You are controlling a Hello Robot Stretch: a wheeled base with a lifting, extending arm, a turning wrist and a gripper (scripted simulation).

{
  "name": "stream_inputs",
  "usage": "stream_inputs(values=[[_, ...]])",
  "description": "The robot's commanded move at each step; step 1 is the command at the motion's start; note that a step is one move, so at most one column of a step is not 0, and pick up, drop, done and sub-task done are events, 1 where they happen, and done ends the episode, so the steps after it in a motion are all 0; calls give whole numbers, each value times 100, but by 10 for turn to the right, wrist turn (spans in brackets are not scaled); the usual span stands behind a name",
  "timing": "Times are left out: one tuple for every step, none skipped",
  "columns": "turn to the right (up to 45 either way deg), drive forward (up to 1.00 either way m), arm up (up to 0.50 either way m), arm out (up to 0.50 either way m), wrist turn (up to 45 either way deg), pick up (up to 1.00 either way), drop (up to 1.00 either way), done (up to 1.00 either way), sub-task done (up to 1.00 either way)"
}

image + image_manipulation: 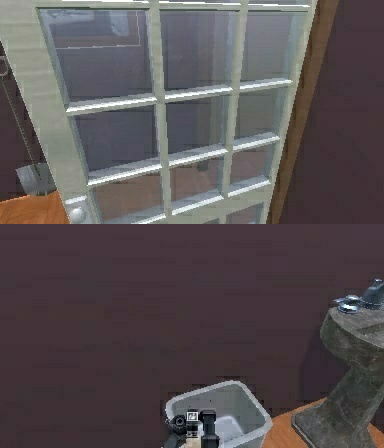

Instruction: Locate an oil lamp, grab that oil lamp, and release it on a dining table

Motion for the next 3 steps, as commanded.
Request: stream_inputs(values=[[0, 0, 0, 0, 450, 0, 0, 0, 0], [0, 0, 0, 0, 450, 0, 0, 0, 0], [0, 0, 0, 0, 450, 0, 0, 0, 0]])
